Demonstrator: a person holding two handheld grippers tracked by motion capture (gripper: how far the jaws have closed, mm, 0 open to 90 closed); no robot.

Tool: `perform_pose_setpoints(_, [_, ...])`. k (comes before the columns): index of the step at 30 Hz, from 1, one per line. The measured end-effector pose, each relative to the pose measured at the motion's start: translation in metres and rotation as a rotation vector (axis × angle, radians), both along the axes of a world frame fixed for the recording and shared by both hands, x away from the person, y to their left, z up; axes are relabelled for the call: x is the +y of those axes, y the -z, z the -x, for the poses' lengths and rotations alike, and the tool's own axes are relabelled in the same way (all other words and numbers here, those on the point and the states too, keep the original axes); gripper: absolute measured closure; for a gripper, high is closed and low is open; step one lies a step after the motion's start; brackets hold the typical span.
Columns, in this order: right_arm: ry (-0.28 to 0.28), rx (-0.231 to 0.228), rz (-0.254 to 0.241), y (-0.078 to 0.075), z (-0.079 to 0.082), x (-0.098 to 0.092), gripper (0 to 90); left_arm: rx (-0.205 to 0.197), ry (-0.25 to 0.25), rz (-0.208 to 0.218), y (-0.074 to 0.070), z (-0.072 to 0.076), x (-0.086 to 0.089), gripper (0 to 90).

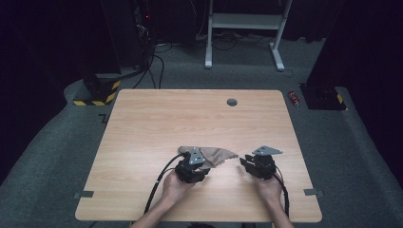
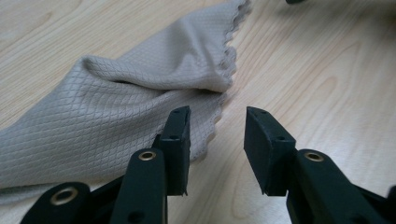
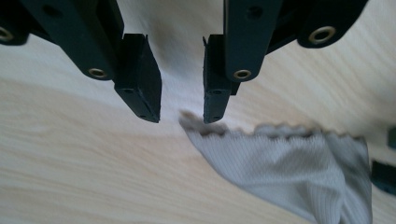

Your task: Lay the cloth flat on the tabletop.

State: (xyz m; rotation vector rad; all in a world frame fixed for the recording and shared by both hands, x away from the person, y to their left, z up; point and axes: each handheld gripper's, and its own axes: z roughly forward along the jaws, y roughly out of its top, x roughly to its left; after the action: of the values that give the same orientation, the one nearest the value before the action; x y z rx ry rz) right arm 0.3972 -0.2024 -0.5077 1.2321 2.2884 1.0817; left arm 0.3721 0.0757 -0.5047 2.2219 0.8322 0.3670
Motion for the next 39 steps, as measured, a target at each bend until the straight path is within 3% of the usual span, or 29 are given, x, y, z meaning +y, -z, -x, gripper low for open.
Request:
perform_pose_setpoints(4, [-0.006,0.017,0.01,0.0,-0.013,0.014,64.2,-0.01,-0.005,-0.033,0.008,-0.003,-0.005,63.0])
perform_pose_setpoints(7, [-0.005,0.036,0.028,0.002,-0.024,0.025,64.9,-0.014,-0.015,-0.031,0.01,-0.005,-0.005,65.2])
perform_pose_setpoints(12, [0.005,0.047,0.038,0.007,-0.03,0.031,78.3,-0.022,-0.019,-0.042,0.01,-0.006,-0.006,66.9])
perform_pose_setpoints(15, [-0.01,0.047,0.055,0.007,-0.031,0.034,88.4,-0.029,-0.014,-0.057,0.01,-0.007,-0.006,72.3])
perform_pose_setpoints(21, [-0.015,0.039,0.042,0.002,-0.03,0.032,89.4,-0.048,-0.003,-0.074,0.007,-0.006,-0.003,89.2])
perform_pose_setpoints(26, [-0.012,0.03,0.014,-0.007,-0.029,0.028,89.3,-0.058,-0.003,-0.063,-0.002,-0.002,0.009,90.0])
perform_pose_setpoints(33, [0.008,0.031,0.01,-0.01,-0.029,0.018,89.3,-0.076,-0.048,-0.035,-0.015,0.008,0.045,90.0])
perform_pose_setpoints(36, [0.017,0.044,0.017,-0.007,-0.029,0.016,89.3,-0.065,-0.076,-0.039,-0.013,0.011,0.062,90.0])
perform_pose_setpoints(39, [0.018,0.058,0.023,-0.005,-0.028,0.015,89.3,-0.033,-0.106,-0.012,-0.01,0.011,0.078,89.9])
